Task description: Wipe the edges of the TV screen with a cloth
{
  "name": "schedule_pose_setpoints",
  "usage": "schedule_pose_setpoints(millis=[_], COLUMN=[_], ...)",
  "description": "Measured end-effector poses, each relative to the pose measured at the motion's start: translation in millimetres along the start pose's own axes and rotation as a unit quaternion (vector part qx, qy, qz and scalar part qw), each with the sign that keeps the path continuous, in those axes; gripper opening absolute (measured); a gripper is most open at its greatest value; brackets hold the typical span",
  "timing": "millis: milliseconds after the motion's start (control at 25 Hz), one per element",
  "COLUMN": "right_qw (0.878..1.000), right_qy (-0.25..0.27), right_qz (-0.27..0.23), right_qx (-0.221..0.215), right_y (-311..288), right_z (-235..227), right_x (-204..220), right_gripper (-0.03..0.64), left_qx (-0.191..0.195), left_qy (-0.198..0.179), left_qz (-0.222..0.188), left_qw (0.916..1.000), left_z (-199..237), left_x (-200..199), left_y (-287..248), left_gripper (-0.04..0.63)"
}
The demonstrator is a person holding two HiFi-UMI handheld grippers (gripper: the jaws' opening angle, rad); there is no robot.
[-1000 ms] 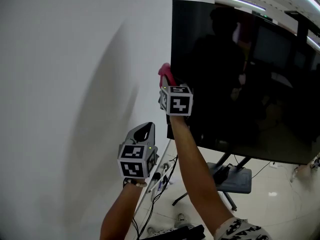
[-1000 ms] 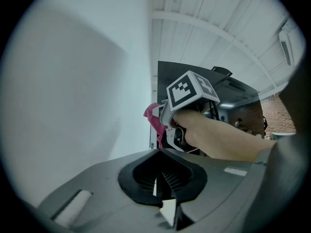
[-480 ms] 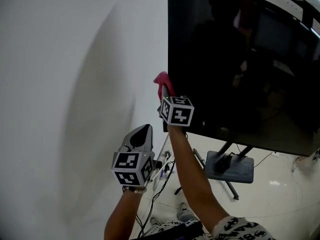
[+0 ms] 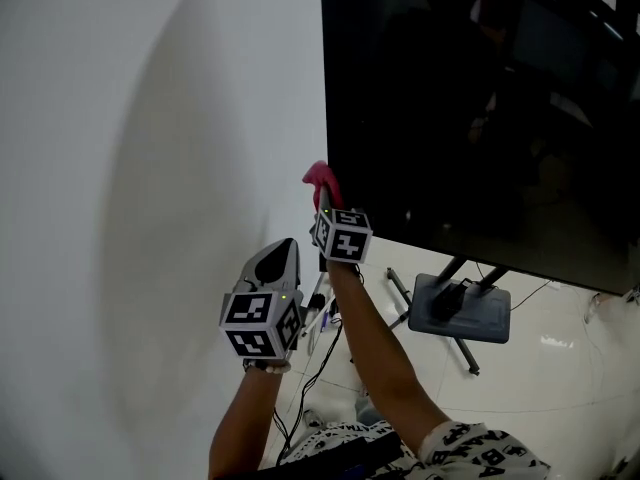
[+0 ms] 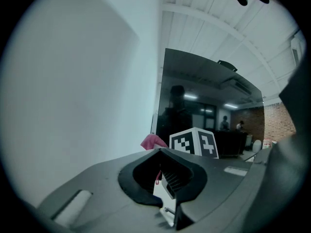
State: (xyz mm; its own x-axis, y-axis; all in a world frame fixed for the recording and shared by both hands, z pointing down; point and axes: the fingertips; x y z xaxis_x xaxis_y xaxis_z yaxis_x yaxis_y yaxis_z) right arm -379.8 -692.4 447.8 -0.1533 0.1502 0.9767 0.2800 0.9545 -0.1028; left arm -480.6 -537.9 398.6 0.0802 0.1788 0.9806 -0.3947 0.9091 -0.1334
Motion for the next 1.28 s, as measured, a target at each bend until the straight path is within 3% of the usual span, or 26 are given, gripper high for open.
schedule_pose_setpoints(millis=[200,840,1160,1280], right_qw=[0.999,0.991,0.967,0.972], right_qy=[-0.014,-0.056,-0.163,-0.154], right_qz=[0.034,0.116,0.191,0.172], right_qx=[0.008,0.035,0.055,0.052], right_y=[-2,-10,10,11], right_z=[-17,-38,-54,-57], right_x=[54,156,217,209], right_gripper=[0.063,0.063,0.061,0.061], left_qx=[-0.014,-0.019,-0.009,-0.002], left_qy=[-0.006,0.011,0.016,0.016], left_qz=[0.017,0.057,0.067,0.065], left_qw=[0.9997,0.9981,0.9976,0.9977], left_z=[4,4,-2,-7], left_x=[25,56,64,65], left_y=[-11,-14,-17,-19], left_gripper=[0.0,0.0,0.0,0.0])
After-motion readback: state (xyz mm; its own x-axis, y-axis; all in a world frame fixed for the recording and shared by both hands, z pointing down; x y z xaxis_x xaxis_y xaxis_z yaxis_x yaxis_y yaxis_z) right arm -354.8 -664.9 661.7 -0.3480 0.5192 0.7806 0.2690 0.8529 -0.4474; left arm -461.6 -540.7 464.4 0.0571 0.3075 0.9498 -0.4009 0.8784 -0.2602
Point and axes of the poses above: the fingertips, and each gripper's own axes: y backward along the fingers, z to its left, x out of its underside, and after that the axes turned 7 degrees about -x, right-handed
